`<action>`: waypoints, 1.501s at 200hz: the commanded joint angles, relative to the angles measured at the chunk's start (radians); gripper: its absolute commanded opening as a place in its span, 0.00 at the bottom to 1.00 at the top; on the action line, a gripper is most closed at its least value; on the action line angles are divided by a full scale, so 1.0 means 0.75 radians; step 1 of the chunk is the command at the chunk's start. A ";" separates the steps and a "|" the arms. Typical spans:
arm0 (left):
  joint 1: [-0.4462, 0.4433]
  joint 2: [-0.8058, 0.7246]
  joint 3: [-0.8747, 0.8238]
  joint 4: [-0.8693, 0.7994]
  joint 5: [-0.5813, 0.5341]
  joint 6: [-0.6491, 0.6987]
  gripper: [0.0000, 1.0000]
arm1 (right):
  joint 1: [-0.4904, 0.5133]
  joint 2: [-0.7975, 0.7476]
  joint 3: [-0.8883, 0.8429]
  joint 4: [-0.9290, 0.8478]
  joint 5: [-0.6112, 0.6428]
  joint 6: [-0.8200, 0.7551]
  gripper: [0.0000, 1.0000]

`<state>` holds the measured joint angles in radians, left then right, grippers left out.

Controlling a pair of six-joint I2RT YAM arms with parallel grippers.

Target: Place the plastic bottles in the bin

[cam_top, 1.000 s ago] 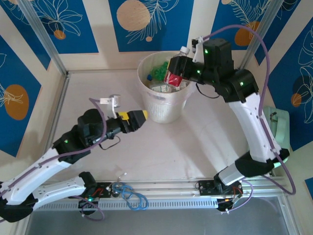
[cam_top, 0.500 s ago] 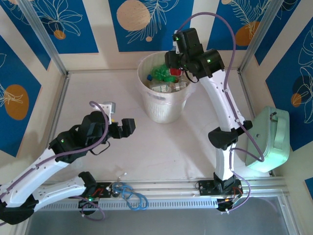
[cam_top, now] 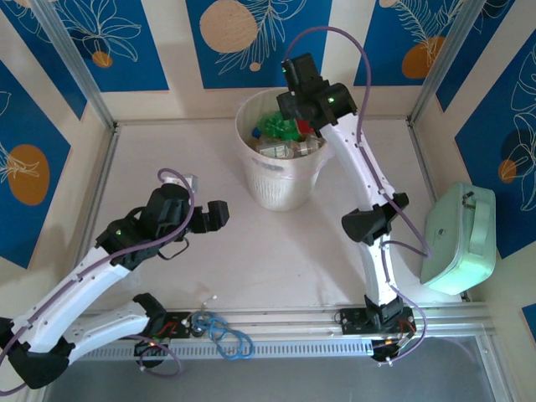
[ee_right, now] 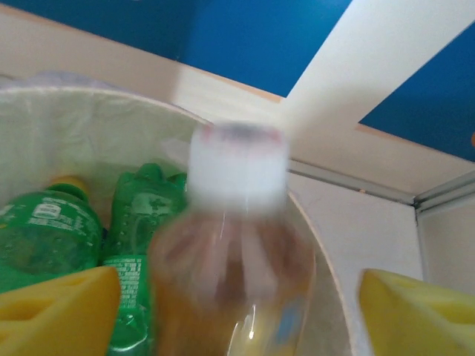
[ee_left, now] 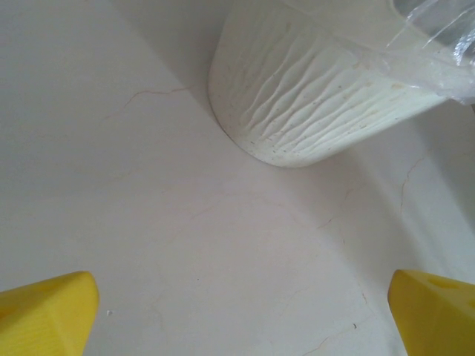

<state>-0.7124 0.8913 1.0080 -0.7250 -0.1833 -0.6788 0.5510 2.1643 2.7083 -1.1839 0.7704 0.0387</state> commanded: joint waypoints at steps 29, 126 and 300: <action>0.068 -0.021 -0.007 0.037 0.118 -0.015 0.98 | 0.037 -0.013 0.054 0.063 0.084 -0.046 0.89; 0.102 -0.035 -0.029 0.084 0.196 -0.058 0.87 | -0.191 -0.062 0.027 0.059 -0.390 0.337 0.19; 0.126 -0.053 -0.080 0.099 0.222 -0.062 0.84 | -0.192 0.116 -0.005 0.072 -0.571 0.335 0.13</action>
<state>-0.6338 0.8757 0.9646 -0.6655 -0.0334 -0.7097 0.3832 2.2337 2.7075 -1.1137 0.3546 0.3000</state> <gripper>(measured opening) 0.834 0.129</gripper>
